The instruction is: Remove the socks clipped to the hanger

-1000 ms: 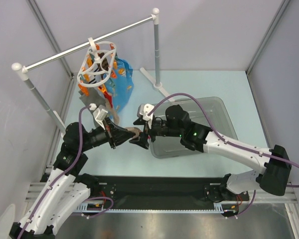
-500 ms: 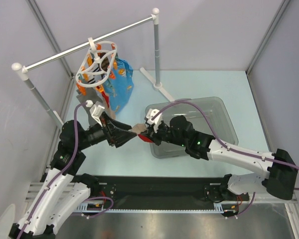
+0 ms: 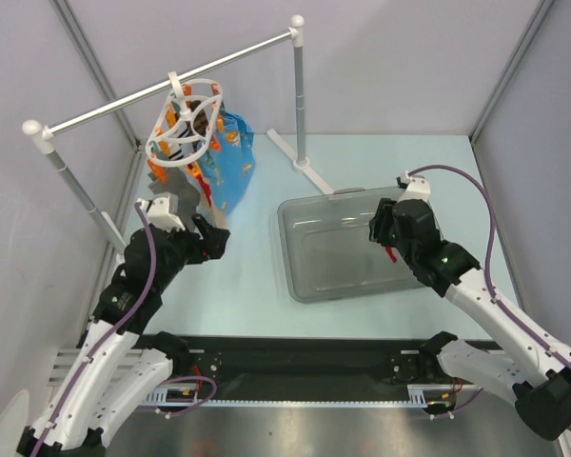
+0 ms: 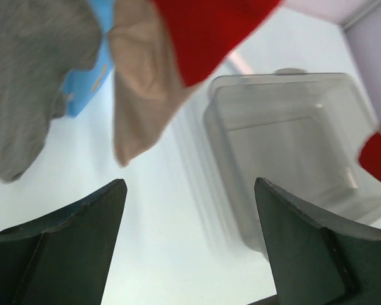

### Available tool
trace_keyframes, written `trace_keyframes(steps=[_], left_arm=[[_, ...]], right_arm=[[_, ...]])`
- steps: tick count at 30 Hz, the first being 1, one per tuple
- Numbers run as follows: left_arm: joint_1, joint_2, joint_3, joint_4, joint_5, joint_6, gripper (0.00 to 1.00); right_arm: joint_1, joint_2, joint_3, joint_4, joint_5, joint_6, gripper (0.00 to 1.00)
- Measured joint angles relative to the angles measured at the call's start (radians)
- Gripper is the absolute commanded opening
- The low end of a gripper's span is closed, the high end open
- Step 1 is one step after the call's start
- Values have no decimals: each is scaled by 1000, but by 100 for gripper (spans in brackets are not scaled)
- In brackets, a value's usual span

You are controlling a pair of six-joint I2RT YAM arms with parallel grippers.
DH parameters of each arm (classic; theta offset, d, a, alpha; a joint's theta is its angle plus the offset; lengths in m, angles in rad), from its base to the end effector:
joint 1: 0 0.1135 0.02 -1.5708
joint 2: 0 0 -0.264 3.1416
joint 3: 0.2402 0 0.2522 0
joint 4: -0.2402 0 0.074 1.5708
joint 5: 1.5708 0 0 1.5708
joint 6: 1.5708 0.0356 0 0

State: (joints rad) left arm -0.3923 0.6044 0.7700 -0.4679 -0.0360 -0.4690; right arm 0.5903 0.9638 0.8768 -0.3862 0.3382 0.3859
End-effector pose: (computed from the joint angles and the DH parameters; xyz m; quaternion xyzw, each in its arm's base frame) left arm 0.1290 -0.0520 0.3305 -0.0415 0.8044 -0.2342 0.5444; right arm 0.1847 0.1095 0.3198 0.0015 0.8456 0.1143 0.5215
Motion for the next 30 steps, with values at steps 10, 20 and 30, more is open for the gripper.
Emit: trace_keyframes(steps=[10,20,30], left_arm=[[3,3,-17,-71,-86,-1,86],[52,-82,-23,-129,-52,-28,85],[55,-203,147,-311,-174,-18,88]], right_arm=[[111,63,40,-83,83,32,71],[408,404,258,373,-2,-163,70],[504,786,466,714,-138,-301,66]])
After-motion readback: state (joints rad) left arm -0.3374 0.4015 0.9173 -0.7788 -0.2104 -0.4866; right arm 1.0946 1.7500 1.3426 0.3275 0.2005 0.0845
